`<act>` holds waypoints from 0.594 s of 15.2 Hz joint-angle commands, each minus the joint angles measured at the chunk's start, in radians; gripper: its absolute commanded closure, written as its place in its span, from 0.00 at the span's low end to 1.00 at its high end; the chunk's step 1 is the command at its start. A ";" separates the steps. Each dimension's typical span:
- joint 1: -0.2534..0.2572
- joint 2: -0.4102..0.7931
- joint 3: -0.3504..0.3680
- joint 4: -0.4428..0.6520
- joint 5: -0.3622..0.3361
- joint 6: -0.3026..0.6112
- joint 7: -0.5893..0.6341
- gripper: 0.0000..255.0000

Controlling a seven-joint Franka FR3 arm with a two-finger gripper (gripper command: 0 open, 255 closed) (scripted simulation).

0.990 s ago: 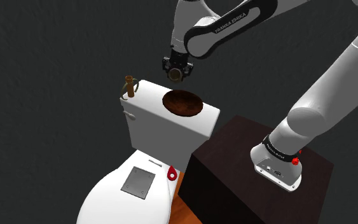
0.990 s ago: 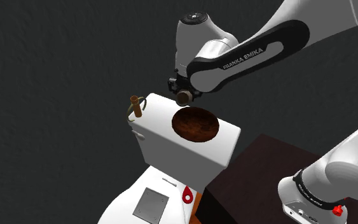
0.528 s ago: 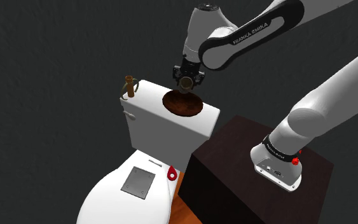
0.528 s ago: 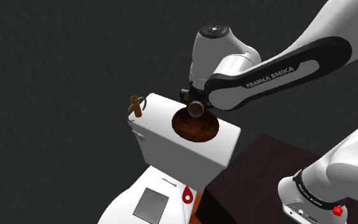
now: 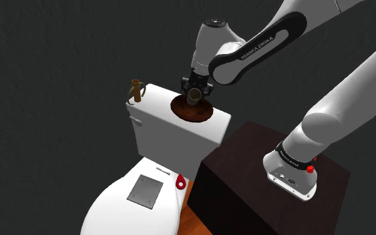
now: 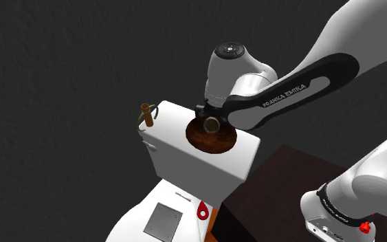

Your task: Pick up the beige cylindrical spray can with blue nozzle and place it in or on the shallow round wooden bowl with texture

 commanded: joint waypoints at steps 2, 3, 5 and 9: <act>-0.009 0.038 0.004 -0.011 -0.043 0.045 0.035 1.00; -0.012 0.052 0.005 -0.013 -0.059 0.059 0.048 1.00; -0.015 0.066 0.005 -0.014 -0.076 0.072 0.062 1.00; -0.015 0.066 0.005 -0.014 -0.076 0.072 0.062 1.00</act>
